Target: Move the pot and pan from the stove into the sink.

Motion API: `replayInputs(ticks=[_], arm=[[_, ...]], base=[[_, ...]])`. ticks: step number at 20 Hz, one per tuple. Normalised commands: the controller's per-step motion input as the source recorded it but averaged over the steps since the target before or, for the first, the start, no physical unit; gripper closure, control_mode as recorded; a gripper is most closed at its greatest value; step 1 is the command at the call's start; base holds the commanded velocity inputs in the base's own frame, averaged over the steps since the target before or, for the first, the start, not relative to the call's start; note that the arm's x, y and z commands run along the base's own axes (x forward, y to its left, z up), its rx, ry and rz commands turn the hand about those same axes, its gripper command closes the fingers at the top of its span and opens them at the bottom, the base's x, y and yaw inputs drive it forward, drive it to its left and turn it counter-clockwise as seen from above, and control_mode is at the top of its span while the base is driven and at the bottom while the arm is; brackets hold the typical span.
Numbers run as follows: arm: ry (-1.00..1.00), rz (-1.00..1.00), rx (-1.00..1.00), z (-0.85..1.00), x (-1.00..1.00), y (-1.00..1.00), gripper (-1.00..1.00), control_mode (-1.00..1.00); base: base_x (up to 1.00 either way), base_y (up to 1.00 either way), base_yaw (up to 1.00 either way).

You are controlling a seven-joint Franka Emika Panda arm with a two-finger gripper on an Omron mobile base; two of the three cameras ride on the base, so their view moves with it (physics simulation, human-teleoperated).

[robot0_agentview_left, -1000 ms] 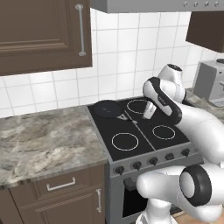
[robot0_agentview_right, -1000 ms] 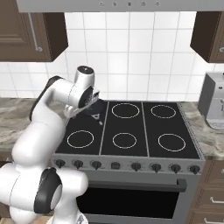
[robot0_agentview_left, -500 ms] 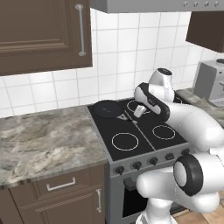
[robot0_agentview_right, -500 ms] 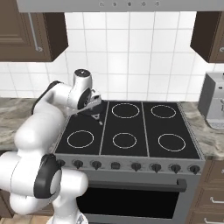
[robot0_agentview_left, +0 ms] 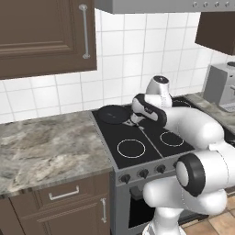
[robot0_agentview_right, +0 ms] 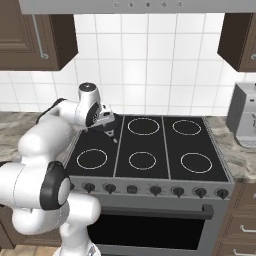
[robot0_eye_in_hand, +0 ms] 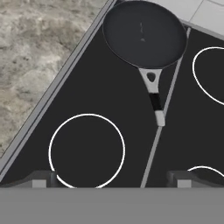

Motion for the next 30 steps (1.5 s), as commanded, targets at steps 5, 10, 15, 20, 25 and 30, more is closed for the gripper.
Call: replayInputs(ticks=[5,10,15,20,25,30], arm=[[0.0,0.0,0.0,-0.02,0.02,0.0,-1.0,-1.0],[0.0,0.02,0.0,-0.15,0.28,-0.02,-1.0,-1.0],[0.0,0.04,0.0,-0.28,0.45,-0.02,-1.0,-1.0],[0.0,0.04,0.0,-0.28,0.43,-0.01,-1.0,-1.0],[0.0,0.04,0.0,-0.31,0.38,-0.02,-1.0,-1.0],[0.0,0.01,-0.01,-0.41,0.21,-0.14,-1.0,-1.0]], base=[[0.0,0.0,0.0],[0.0,0.0,0.0],[0.0,0.0,0.0],[0.0,0.0,0.0],[0.0,0.0,0.0],[0.0,0.0,0.0]])
